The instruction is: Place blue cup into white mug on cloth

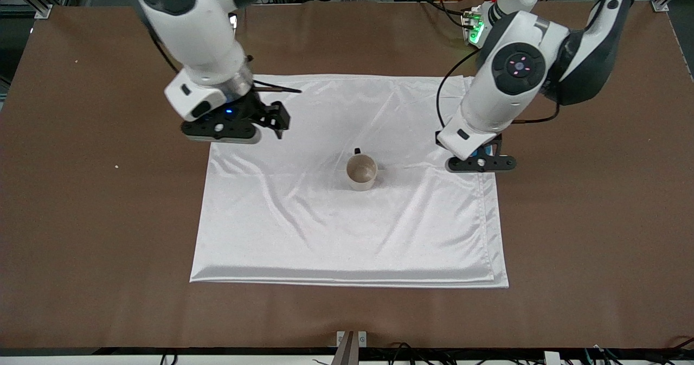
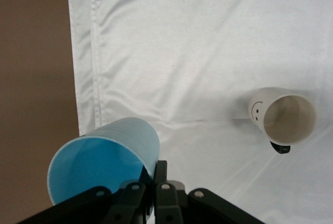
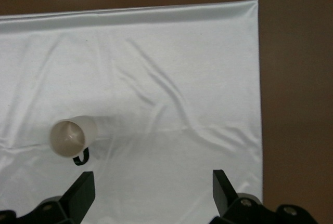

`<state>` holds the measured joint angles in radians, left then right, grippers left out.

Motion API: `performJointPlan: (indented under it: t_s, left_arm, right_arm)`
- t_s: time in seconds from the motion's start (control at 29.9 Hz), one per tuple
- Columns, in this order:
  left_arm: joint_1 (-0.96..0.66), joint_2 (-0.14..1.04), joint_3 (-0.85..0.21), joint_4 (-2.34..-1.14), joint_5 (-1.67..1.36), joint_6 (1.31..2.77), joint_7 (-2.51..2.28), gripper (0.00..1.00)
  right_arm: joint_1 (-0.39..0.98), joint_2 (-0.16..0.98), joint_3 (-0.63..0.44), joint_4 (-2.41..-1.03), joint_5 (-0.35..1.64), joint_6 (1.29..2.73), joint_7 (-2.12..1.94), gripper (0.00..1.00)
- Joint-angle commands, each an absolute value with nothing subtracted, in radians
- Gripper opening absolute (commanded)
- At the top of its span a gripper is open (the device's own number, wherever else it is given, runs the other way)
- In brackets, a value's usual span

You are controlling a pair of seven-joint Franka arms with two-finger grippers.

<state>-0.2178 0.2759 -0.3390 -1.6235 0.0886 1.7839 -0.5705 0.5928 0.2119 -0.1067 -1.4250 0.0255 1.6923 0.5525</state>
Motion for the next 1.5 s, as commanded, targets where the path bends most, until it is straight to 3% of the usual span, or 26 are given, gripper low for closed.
performJointPlan:
  t_s: [0.0,0.37,0.53,0.67,0.83,1.47]
  left_arm:
    - [-0.305,0.345,-0.337,-1.568,0.121,1.784,-0.702,0.0]
    - [-0.469,0.531,-0.33,-1.388,0.195,1.784,-0.931,0.0]
    - [-0.515,0.598,-0.316,-1.322,0.198,1.786,-0.957,0.0]
    - [-0.601,0.643,-0.241,-1.269,0.196,1.789,-0.977,0.0]
    - [-0.69,0.666,-0.155,-1.266,0.192,1.816,-0.979,0.0]
    - [-0.715,0.726,-0.163,-1.269,0.158,1.925,-1.003,0.0]
  right_arm:
    - [0.467,0.135,-0.094,-1.456,0.025,1.617,0.367,1.0]
    - [0.23,0.12,-0.091,-1.463,0.025,1.522,0.111,1.0]
    - [0.19,0.13,-0.092,-1.474,0.025,1.519,0.041,1.0]
    - [0.184,0.129,-0.091,-1.482,0.025,1.517,0.041,1.0]
    - [0.181,0.129,-0.091,-1.482,0.025,1.523,0.043,1.0]
    - [0.133,0.127,-0.091,-1.491,0.015,1.594,0.04,1.0]
